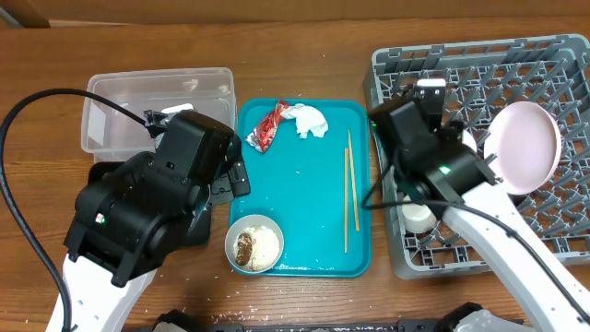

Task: Sort waste into correct bins and load items into the dishwasher
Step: 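Grasp a chopstick on the teal tray with the right gripper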

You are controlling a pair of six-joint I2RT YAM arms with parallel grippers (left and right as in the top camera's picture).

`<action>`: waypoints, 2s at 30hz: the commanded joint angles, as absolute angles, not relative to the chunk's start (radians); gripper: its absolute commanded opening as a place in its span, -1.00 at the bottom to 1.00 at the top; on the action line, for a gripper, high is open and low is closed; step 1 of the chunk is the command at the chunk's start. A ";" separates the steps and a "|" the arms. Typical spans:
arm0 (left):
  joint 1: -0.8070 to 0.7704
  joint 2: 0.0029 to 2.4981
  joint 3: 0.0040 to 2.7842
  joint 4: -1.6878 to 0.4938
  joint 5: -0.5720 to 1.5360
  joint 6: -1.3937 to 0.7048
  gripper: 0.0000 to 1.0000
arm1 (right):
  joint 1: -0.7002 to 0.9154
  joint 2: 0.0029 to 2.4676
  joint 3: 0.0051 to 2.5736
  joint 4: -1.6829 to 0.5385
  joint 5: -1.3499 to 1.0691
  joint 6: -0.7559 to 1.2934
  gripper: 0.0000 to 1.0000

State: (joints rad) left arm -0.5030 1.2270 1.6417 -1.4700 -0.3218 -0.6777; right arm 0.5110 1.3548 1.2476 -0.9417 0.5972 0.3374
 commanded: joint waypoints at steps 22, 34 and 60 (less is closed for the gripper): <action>-0.498 1.213 1.659 -1.451 -0.168 -0.605 1.00 | 0.606 1.777 1.263 -1.010 0.094 0.491 0.02; -0.498 1.183 1.659 -1.493 -0.274 -0.605 1.00 | 0.562 1.935 1.263 -0.921 -0.003 0.396 -0.46; -0.498 1.184 1.659 -1.492 -0.272 -0.606 1.00 | 0.400 1.537 1.463 -0.954 0.232 0.250 -0.92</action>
State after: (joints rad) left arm -0.5030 1.1931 1.6421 -1.4937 -0.2516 -0.6247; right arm 0.4873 1.5982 1.4311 -0.9810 0.1032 0.3363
